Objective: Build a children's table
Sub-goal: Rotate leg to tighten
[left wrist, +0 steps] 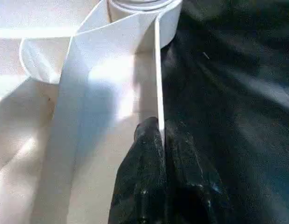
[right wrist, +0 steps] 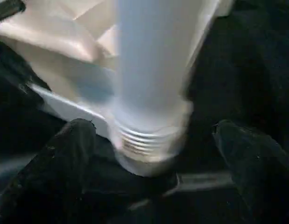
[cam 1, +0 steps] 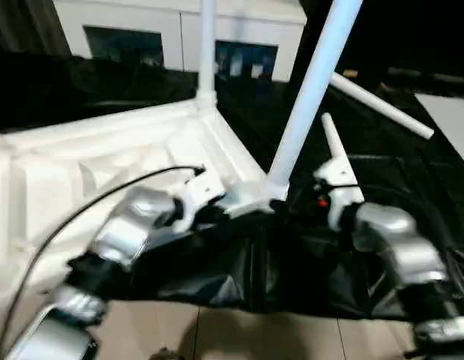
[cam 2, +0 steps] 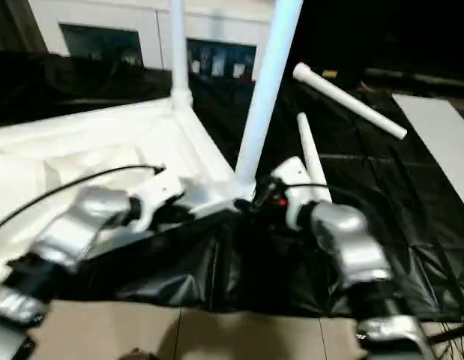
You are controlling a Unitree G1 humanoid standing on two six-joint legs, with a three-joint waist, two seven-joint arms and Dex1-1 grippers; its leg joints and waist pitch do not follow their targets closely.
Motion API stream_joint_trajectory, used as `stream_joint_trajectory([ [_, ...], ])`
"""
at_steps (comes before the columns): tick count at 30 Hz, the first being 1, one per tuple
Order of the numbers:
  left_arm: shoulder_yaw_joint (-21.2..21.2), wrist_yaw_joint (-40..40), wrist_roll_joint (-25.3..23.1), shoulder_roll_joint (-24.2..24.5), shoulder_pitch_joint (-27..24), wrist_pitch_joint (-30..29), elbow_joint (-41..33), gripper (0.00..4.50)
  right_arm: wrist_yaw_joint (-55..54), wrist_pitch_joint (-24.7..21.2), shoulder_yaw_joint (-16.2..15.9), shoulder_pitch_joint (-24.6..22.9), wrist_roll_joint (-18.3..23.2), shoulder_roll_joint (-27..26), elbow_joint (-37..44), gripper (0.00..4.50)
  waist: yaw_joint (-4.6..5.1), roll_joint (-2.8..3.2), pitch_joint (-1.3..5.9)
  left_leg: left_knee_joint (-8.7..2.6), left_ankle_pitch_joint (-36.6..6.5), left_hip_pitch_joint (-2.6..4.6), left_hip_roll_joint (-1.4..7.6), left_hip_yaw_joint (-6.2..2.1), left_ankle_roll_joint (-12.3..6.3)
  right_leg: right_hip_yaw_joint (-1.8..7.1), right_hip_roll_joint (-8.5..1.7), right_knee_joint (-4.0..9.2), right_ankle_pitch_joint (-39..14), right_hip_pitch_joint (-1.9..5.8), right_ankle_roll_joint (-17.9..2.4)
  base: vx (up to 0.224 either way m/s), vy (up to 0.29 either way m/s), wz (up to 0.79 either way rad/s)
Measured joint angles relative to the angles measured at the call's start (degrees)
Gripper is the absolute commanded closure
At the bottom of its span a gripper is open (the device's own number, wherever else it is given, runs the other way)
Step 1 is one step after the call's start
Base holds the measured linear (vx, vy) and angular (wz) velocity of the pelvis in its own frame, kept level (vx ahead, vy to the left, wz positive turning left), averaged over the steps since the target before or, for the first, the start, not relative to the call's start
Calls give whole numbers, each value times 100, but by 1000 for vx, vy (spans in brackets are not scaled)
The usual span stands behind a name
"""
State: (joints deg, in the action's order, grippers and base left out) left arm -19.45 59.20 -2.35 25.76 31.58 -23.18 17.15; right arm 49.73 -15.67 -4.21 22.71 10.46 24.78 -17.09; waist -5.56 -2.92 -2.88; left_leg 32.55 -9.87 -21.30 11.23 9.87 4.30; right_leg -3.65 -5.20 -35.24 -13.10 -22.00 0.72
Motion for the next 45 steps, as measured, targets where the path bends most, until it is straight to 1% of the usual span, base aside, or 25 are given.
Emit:
stream_joint_trajectory([
  [4, -2, 150, 14, 73, -9, 7, -10, 450, 255, -27, -182, -75, -4, 46, 114, 6, 9, 0, 0, 19, 0, 1, 2, 1, 1, 3, -1, -18, 3, 0, -5, 0, 0, 0],
  [12, -67, 410, 78, 203, -63, 51, -116, 450, 419, -26, -322, -107, -4, 52, 229, 6, 0, -3, -2, 44, 0, 0, 8, 0, 1, 2, -2, -47, 3, 0, -6, 0, 0, 0],
  [16, -103, 522, 112, 215, -133, 21, -231, 450, 341, 24, -326, -100, -10, -86, 180, 6, -29, -3, -2, 63, 0, -1, 10, 0, 1, 3, -3, -66, 3, 0, -6, 0, 0, 0],
  [21, -140, 560, 137, 199, -136, 21, -233, 450, 256, 171, -421, -76, -93, -243, -9, 6, -52, -3, -2, 94, 0, -2, 16, 0, 2, 3, -5, -92, 3, 0, -6, 0, 0, 0],
  [22, -143, 560, 137, 199, -136, 21, -233, 450, 237, 214, -426, -68, -102, -275, -12, 21, -54, -3, -2, 98, 0, -2, 17, 0, 2, 3, -5, -94, 4, 0, -7, 0, 0, 0],
  [23, -149, 559, 137, 200, -136, 21, -233, 450, 215, 231, -429, -56, -103, -286, -14, 21, -55, -4, -2, 99, 0, -2, 18, 1, 2, 3, -5, -95, 4, 0, -8, 0, 0, 0],
  [26, -158, 553, 137, 201, -136, 22, -233, 450, 178, 262, -427, 20, -103, -350, -83, 49, -56, -5, -1, 102, 0, -2, 18, 1, 2, 3, -5, -96, 5, 2, -9, 0, 0, 0],
  [27, -158, 552, 138, 201, -136, 22, -233, 450, 168, 268, -425, 34, -103, -378, -115, 49, -57, -6, -1, 102, 0, -2, 18, 1, 3, 3, -5, -96, 5, 2, -9, 0, 0, 0],
  [31, -162, 551, 140, 197, -136, 24, -233, 450, 130, 292, -426, 48, -103, -422, -176, 92, -69, -6, -1, 101, 0, -3, 18, 1, 2, 2, -5, -96, 5, 2, -9, 0, 0, 0],
  [32, -162, 548, 139, 196, -136, 24, -233, 450, 129, 316, -426, 48, -105, -425, -190, 92, -70, -6, -1, 102, 0, -3, 18, 1, 2, 2, -4, -96, 5, 2, -9, 0, 0, 0],
  [34, -163, 538, 139, 193, -136, 25, -233, 450, 127, 392, -427, 53, -130, -432, -263, 110, -71, -6, 0, 103, 0, -3, 19, 1, 2, 2, -4, -97, 5, 2, -9, 0, 0, 0],
  [35, -165, 536, 138, 193, -136, 26, -233, 450, 127, 403, -427, 53, -135, -432, -292, 110, -72, -6, 0, 104, 0, -3, 19, 1, 2, 2, -4, -97, 5, 2, -9, 0, 0, 0],
  [37, -166, 533, 138, 194, -136, 32, -233, 450, 130, 412, -428, 52, -148, -432, -350, 139, -72, -6, 0, 105, 0, -4, 19, 1, 2, 2, -4, -98, 5, 2, -9, 0, 0, 0],
  [39, -167, 533, 137, 194, -136, 35, -233, 450, 144, 443, -443, 52, -161, -431, -351, 143, -73, -7, 0, 105, 0, -4, 19, 0, 2, 2, -4, -98, 5, 2, -9, 0, 0, 0],
  [41, -167, 531, 136, 194, -136, 36, -233, 450, 144, 462, -448, 52, -165, -430, -360, 170, -74, -7, 0, 106, 0, -4, 19, 1, 2, 2, -4, -99, 5, 2, -9, 0, 0, 0],
  [45, -175, 520, 135, 194, -136, 40, -233, 450, 148, 498, -448, 53, -163, -431, -389, 178, -76, -7, 0, 108, 0, -4, 20, 0, 2, 2, -4, -101, 5, 2, -9, 0, 0, 0],
])
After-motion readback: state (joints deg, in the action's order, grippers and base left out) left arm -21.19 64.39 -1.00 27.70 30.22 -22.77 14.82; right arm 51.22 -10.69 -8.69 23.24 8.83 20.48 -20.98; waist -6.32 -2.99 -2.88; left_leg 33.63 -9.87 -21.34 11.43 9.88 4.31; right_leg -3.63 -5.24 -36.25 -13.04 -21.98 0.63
